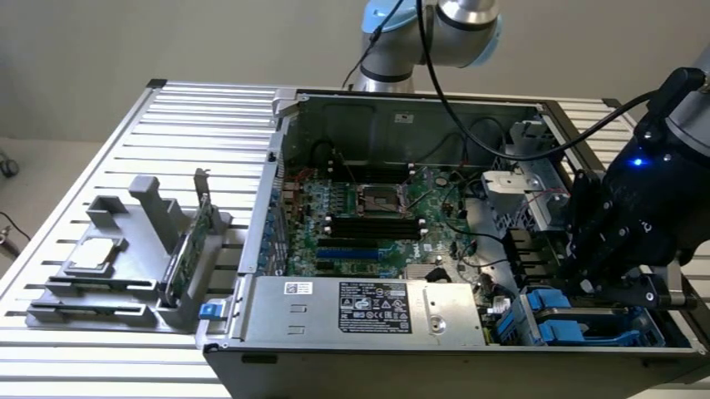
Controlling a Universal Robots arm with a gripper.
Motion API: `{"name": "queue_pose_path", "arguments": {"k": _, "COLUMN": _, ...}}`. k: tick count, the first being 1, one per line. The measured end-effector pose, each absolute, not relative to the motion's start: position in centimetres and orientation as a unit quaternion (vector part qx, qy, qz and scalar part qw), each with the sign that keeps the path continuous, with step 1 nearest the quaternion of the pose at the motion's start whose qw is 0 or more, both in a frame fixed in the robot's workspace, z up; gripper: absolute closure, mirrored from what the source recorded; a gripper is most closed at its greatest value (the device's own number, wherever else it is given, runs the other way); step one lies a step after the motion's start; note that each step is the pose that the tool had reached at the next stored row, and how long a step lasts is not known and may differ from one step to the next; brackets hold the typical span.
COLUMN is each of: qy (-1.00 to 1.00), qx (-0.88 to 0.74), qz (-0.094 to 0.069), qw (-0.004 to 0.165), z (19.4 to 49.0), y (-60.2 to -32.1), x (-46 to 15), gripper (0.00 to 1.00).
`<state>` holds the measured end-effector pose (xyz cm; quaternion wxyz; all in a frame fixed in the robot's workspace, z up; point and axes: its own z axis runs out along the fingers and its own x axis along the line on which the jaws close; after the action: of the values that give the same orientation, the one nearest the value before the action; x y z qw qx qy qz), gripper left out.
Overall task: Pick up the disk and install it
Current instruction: 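Insert the second disk wire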
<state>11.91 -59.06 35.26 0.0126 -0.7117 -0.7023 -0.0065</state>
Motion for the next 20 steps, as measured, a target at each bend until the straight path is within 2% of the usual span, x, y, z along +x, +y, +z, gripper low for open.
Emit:
{"name": "queue_pose_path", "arguments": {"k": 9, "qy": -0.701, "qx": -0.713, "qz": -0.006, "qw": 0.012, "z": 35.4, "y": -58.1, "x": 11.9, "gripper": 0.75}}
{"name": "queue_pose_path", "arguments": {"k": 13, "qy": -0.701, "qx": -0.713, "qz": -0.003, "qw": 0.009, "z": 36.6, "y": -57.6, "x": 11.9, "gripper": 0.75}}
{"name": "queue_pose_path", "arguments": {"k": 20, "qy": -0.701, "qx": -0.713, "qz": 0.015, "qw": -0.009, "z": 37.6, "y": -56.5, "x": 12.1, "gripper": 0.75}}
